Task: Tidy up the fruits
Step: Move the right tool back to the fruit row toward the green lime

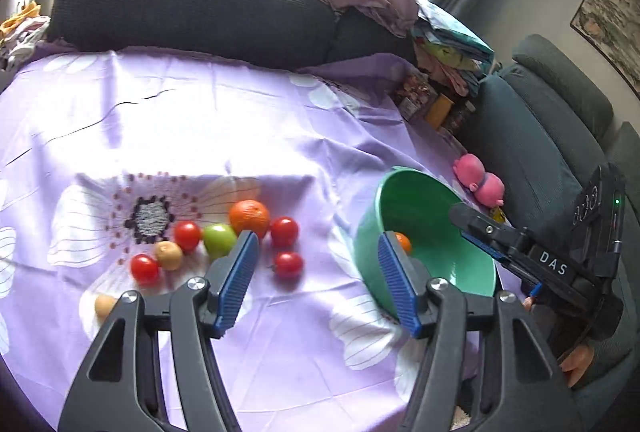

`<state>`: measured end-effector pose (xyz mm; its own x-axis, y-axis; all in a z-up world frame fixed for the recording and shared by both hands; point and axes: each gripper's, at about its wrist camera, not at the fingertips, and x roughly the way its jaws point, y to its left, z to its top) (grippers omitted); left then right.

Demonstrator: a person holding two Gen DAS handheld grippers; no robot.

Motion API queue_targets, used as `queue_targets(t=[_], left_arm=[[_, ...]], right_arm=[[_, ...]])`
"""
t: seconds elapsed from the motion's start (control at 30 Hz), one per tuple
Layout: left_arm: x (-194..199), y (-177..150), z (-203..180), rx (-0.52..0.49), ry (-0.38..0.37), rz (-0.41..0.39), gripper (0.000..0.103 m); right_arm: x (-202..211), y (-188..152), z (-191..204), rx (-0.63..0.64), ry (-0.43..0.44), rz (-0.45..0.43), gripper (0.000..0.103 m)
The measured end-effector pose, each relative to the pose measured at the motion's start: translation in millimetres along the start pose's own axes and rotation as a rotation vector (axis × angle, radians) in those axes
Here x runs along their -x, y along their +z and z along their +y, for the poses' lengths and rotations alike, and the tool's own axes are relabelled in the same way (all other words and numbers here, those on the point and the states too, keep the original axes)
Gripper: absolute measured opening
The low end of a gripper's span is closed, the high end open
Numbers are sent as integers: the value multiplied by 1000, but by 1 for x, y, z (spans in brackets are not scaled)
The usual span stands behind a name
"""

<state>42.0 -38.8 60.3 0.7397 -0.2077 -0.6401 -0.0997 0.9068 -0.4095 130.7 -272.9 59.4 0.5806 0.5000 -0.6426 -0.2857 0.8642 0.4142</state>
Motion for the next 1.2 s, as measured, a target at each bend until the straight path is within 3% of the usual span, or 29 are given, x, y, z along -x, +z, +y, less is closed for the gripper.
queue_targets(t=[0.17,0.37,0.53,0.77,0.87,1.1,1.2], left_arm=[[21,-8,51,94,128,-66,66],[32,-9,81,147,182,-103,66],[30,-9,92,183,144,-92,66],[24,-12,105,229,194,-83,66],[23,-13,108,216,236,-79,66],[16,-14,115,239,215,-36,66],[17,-14,113,229,214,-33,66]], right_arm=[[-15,-9,33,55,49,9,57],[-36,-26,81,195,56,55,57],[-54,-32,109,249,69,110,57],[-97,-32,135,266,39,239,57],[-115,-33,139,252,38,291,57],[-130,-28,131,227,48,317,57],[-134,-27,124,202,50,341,49]])
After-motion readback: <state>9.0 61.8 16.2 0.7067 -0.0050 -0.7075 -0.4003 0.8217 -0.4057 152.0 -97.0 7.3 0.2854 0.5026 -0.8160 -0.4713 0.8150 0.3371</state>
